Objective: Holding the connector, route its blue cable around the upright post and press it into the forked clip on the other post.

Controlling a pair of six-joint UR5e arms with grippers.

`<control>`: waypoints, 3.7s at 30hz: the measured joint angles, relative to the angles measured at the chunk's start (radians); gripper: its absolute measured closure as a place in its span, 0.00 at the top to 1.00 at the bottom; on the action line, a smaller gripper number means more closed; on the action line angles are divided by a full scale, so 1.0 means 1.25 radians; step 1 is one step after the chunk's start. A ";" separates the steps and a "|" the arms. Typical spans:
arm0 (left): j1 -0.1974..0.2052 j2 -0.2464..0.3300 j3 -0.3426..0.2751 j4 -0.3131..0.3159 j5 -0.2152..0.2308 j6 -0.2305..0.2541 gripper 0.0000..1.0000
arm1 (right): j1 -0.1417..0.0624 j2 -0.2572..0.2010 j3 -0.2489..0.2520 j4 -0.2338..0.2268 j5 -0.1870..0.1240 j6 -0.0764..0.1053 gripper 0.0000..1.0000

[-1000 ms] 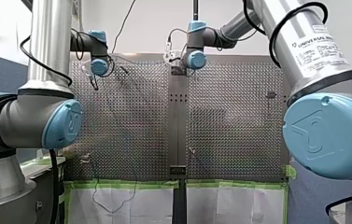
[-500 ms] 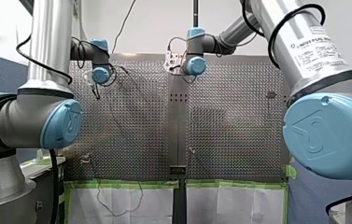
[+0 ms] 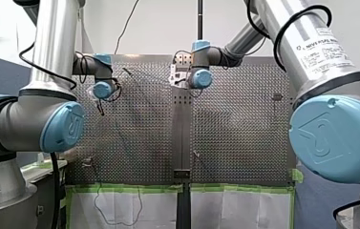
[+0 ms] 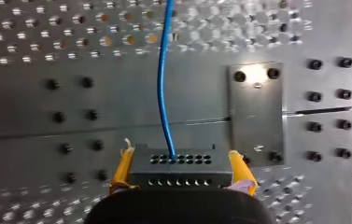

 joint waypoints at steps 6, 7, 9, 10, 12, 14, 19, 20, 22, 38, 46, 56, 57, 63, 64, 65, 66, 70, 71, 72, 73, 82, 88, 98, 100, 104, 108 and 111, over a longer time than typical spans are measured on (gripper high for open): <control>0.001 -0.001 -0.003 0.017 0.026 -0.014 0.92 | -0.001 0.001 0.041 -0.019 0.019 -0.002 0.00; 0.002 -0.001 -0.003 0.017 0.027 -0.019 0.92 | -0.002 0.001 0.049 -0.025 0.021 -0.003 0.00; 0.004 -0.003 -0.003 0.017 0.032 -0.030 0.92 | -0.004 0.001 0.061 -0.035 0.023 -0.004 0.00; 0.005 -0.006 -0.002 0.017 0.036 -0.036 0.95 | -0.005 0.001 0.069 -0.042 0.025 -0.004 0.00; 0.005 -0.016 0.002 0.016 0.048 -0.050 0.99 | -0.008 0.002 0.081 -0.050 0.030 -0.005 0.00; 0.006 -0.027 0.007 0.015 0.059 -0.062 0.99 | -0.012 0.002 0.095 -0.058 0.038 -0.006 0.00; 0.008 -0.053 0.020 0.013 0.077 -0.080 0.99 | -0.025 0.002 0.133 -0.079 0.051 -0.008 0.00; 0.009 -0.055 0.024 0.012 0.078 -0.083 0.99 | -0.028 0.002 0.140 -0.083 0.054 -0.008 0.00; 0.012 -0.058 0.033 0.008 0.082 -0.091 0.99 | -0.034 0.002 0.155 -0.089 0.061 -0.009 0.00; 0.017 -0.065 0.045 -0.018 0.089 -0.100 0.99 | -0.100 0.009 0.259 -0.145 0.088 -0.014 0.00; 0.017 -0.065 0.047 -0.020 0.089 -0.100 0.99 | -0.138 0.041 0.267 -0.159 0.090 -0.024 0.00; 0.017 -0.065 0.047 -0.020 0.089 -0.100 0.99 | -0.205 0.075 0.277 -0.157 0.088 -0.019 0.00; 0.017 -0.065 0.048 -0.020 0.089 -0.100 0.99 | -0.211 0.079 0.278 -0.159 0.088 -0.019 0.00; 0.017 -0.065 0.048 -0.020 0.089 -0.100 0.99 | -0.239 0.115 0.288 -0.157 0.090 -0.029 0.00; 0.017 -0.065 0.049 -0.021 0.089 -0.100 0.99 | -0.241 0.119 0.290 -0.158 0.091 -0.029 0.00; 0.017 -0.065 0.049 -0.021 0.089 -0.100 0.99 | -0.242 0.121 0.291 -0.158 0.091 -0.030 0.00; 0.017 -0.065 0.049 -0.021 0.089 -0.100 0.99 | -0.243 0.122 0.293 -0.159 0.090 -0.030 0.00; 0.017 -0.065 0.049 -0.021 0.089 -0.100 0.99 | -0.256 0.129 0.308 -0.175 0.082 -0.020 0.00; 0.017 -0.065 0.049 -0.021 0.089 -0.100 0.99 | -0.259 0.132 0.312 -0.180 0.079 -0.015 0.00; 0.017 -0.065 0.049 -0.022 0.089 -0.100 0.99 | -0.262 0.134 0.317 -0.184 0.075 -0.011 0.00; 0.017 -0.065 0.049 -0.022 0.089 -0.100 0.99 | -0.265 0.138 0.323 -0.191 0.071 -0.006 0.00; 0.016 -0.065 0.049 -0.025 0.089 -0.100 0.99 | -0.260 0.191 0.379 -0.247 0.068 0.002 0.00; 0.015 -0.065 0.048 -0.026 0.089 -0.100 0.99 | -0.257 0.231 0.419 -0.287 0.077 0.004 0.00; 0.016 -0.065 0.048 -0.025 0.089 -0.100 0.99 | -0.256 0.300 0.440 -0.355 0.088 0.004 0.00; 0.016 -0.065 0.048 -0.025 0.089 -0.100 0.99 | -0.257 0.314 0.439 -0.370 0.087 0.005 0.00; 0.016 -0.065 0.048 -0.026 0.089 -0.100 0.99 | -0.261 0.340 0.437 -0.396 0.084 0.007 0.00; 0.016 -0.065 0.048 -0.026 0.089 -0.100 0.99 | -0.258 0.365 0.432 -0.420 0.072 0.005 0.00; 0.016 -0.065 0.048 -0.026 0.089 -0.100 0.99 | -0.257 0.384 0.430 -0.440 0.057 0.003 0.00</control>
